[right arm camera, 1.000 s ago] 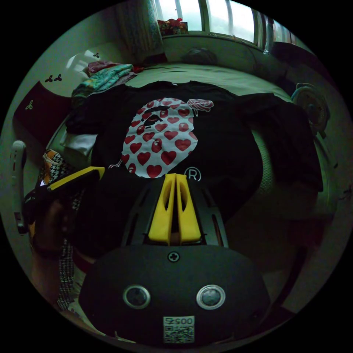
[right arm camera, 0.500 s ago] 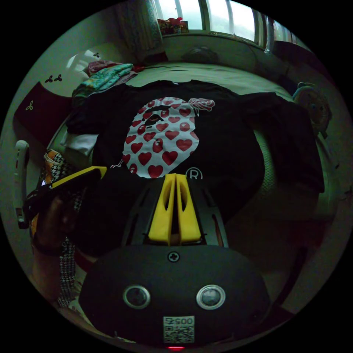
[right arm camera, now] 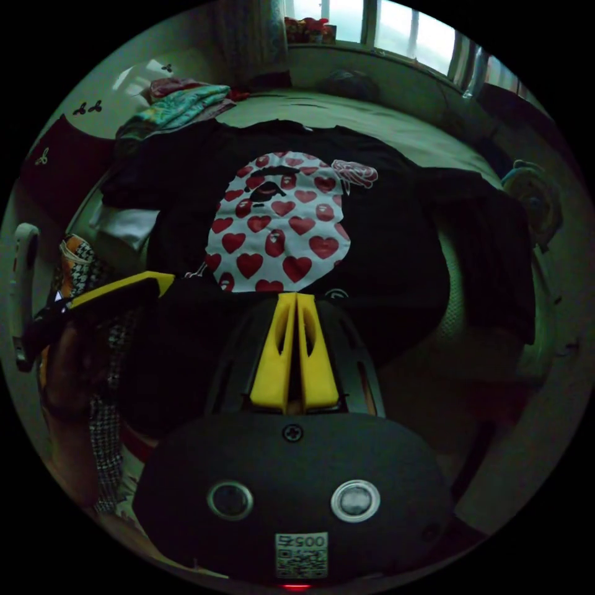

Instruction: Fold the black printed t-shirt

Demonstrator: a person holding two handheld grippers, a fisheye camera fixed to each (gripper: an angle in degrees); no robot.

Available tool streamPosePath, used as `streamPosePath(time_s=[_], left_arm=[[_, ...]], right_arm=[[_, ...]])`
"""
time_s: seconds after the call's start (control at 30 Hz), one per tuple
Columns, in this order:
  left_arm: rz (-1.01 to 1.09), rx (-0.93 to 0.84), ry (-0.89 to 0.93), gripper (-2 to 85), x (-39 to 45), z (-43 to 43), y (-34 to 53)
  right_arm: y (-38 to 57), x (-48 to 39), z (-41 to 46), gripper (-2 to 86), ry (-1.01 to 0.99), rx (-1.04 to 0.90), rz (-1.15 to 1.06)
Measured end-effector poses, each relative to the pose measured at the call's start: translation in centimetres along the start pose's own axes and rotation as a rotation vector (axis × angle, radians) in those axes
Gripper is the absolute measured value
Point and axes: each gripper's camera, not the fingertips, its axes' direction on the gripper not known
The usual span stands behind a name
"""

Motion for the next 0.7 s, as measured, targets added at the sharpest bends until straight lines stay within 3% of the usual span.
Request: streamPosePath(time_s=[0.23, 0.7], left_arm=[[-0.059, 0.054, -0.057, -0.1, -6.6, -2.3, -3.2], [-0.209, 0.186, -0.286, 9.1, -17.7, -6.2, -11.5]], right_arm=[[-5.8, -2.8, 0.3, -1.0, -0.193, 0.015, -0.079], [-23.4, -16.8, 1.7, 4.6, -0.232, 0.187, -0.464]])
